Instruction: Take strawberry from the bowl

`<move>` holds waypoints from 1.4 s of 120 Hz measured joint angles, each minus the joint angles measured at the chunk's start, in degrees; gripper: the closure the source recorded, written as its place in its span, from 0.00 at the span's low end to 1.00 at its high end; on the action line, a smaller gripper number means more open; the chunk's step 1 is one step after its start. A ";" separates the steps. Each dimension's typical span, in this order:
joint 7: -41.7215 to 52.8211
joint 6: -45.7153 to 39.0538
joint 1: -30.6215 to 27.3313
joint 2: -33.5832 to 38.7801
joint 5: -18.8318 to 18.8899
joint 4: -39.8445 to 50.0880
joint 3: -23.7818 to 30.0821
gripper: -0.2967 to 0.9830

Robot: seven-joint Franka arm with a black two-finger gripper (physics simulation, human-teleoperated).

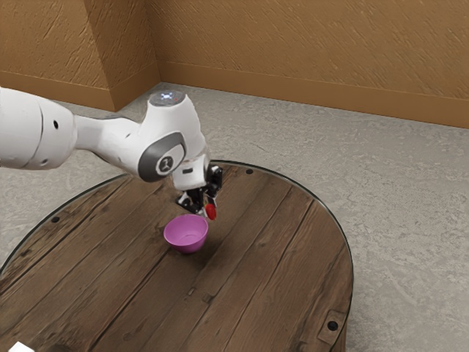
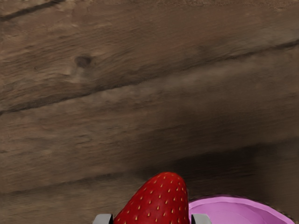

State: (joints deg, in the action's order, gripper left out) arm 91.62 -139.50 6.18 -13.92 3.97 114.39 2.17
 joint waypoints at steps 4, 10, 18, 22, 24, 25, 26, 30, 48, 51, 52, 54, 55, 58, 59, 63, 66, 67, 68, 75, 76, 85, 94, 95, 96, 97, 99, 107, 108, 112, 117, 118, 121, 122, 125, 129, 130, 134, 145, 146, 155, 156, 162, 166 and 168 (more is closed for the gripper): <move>-0.20 -0.08 0.09 -0.15 0.00 -0.13 1.30 0.67; -0.51 -0.28 0.13 -0.63 -0.01 -0.25 2.76 0.68; -0.96 -0.49 0.09 -1.31 -0.01 -0.33 4.27 0.68; -1.22 -0.67 0.08 -1.80 0.00 -0.35 4.96 0.68; -1.34 -0.79 0.10 -2.19 0.01 -0.35 5.26 0.68; -1.41 -0.86 0.09 -2.44 0.02 -0.36 5.42 0.68; -1.47 -0.92 0.10 -2.69 0.02 -0.36 5.55 0.68; -1.73 -1.28 0.12 -4.00 0.04 -0.36 5.92 0.67; -2.74 -3.02 0.13 -8.34 0.15 -0.94 6.50 0.67; -2.88 -3.21 0.13 -8.58 0.21 -1.05 6.65 0.66; -2.92 -3.27 0.14 -8.64 0.23 -1.08 6.70 0.65; -3.00 -3.36 0.12 -8.73 0.26 -1.12 6.79 0.63; -3.04 -3.40 0.12 -8.77 0.29 -1.14 6.84 0.62; -3.15 -3.51 0.14 -8.85 0.34 -1.18 6.95 0.57; -3.18 -3.55 0.14 -8.87 0.36 -1.19 6.98 0.56; -3.32 -3.67 0.15 -8.89 0.41 -1.22 7.06 0.51; -3.42 -3.75 0.15 -8.89 0.44 -1.23 7.09 0.48; -3.45 -3.78 0.15 -8.88 0.45 -1.23 7.10 0.47; -3.48 -3.80 0.15 -8.87 0.46 -1.24 7.10 0.46; -3.70 -3.93 0.15 -8.65 0.52 -1.25 7.13 0.41; -3.73 -3.94 0.15 -8.60 0.52 -1.25 7.13 0.40; -4.21 -3.69 0.20 -5.70 0.47 -1.13 7.14 0.35; -6.79 -1.71 0.26 0.69 0.37 -1.22 6.18 0.32; -7.33 -1.35 0.27 1.46 0.36 -1.27 5.79 0.31; -7.90 -0.97 0.29 2.15 0.35 -1.37 5.34 0.31; -8.55 -0.49 0.36 2.79 0.34 -1.56 4.76 0.31; -9.97 0.63 0.33 3.81 0.32 -2.17 3.66 0.30; -16.61 6.80 0.40 6.03 -1.64 -6.68 -1.62 0.28; -17.43 7.58 0.41 6.20 -2.41 -7.08 -2.42 0.28; -20.61 11.26 0.23 6.63 -5.84 -8.43 -5.78 0.27; -24.45 15.75 -0.40 6.85 -8.65 -9.71 -9.28 0.27; -25.19 16.56 -0.59 6.89 -9.04 -9.92 -9.80 0.26; -27.34 18.82 -1.20 6.94 -9.49 -10.93 -10.89 0.26; -28.04 19.51 -1.36 6.96 -9.50 -11.23 -11.13 0.26; -30.09 21.41 -1.59 6.99 -9.51 -11.90 -11.67 0.26; -32.69 23.60 -1.42 7.03 -9.49 -12.42 -12.15 0.25; -33.32 24.09 -1.35 7.03 -9.48 -12.51 -12.22 0.25; -35.74 25.86 -0.93 7.04 -9.44 -12.75 -12.44 0.25; -41.75 29.49 -0.11 7.09 -9.38 -12.98 -12.64 0.24; -42.25 29.75 -0.08 7.09 -9.38 -12.98 -12.65 0.24; -46.47 31.66 -0.04 7.10 -9.33 -13.02 -12.70 0.24; -46.91 31.83 -0.05 7.10 -9.32 -13.02 -12.70 0.24; -49.42 32.74 -0.11 7.10 -9.32 -13.02 -12.71 0.24; -50.97 33.23 -0.12 7.11 -9.31 -13.02 -12.71 0.24; -51.72 33.45 -0.12 7.11 -9.30 -13.02 -12.71 0.24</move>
State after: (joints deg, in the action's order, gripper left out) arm 39.90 -106.05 6.06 -6.81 -5.34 101.36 -10.54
